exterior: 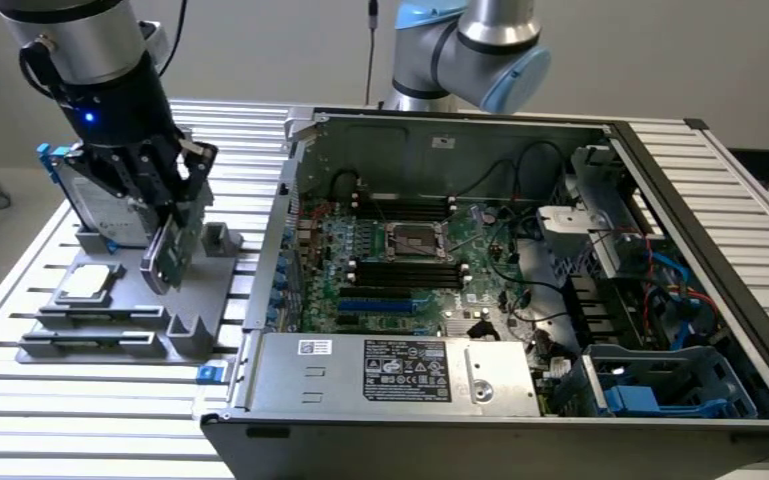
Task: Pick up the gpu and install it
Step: 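Pick up the gpu and move the gpu toward the slot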
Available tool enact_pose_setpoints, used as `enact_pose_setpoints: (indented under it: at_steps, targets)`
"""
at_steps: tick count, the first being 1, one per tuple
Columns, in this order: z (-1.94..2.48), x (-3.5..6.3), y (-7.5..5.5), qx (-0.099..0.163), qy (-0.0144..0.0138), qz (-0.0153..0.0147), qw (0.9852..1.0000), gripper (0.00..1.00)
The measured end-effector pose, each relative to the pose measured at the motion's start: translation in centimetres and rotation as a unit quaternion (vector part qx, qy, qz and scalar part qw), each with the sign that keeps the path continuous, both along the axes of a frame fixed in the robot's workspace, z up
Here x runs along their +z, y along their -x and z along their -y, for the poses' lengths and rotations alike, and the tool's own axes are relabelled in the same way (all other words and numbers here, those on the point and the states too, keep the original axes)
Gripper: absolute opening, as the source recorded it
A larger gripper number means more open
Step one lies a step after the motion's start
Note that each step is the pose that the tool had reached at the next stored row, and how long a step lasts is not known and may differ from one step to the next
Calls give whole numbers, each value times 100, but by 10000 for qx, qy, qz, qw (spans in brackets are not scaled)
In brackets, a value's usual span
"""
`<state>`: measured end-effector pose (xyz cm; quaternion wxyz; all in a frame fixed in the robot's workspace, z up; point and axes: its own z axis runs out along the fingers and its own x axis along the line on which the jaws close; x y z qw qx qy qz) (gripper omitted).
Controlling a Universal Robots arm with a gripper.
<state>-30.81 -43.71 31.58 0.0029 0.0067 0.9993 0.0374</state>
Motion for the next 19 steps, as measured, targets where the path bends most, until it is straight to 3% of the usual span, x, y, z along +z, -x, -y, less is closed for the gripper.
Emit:
enact_pose_setpoints:
  at_steps: [10, 19]
  targets:
    - [0, 452, -34, 0, 0, -1, 10000, 26]
    - [8, 861, -383, 1, -3, -38, 10000, 26]
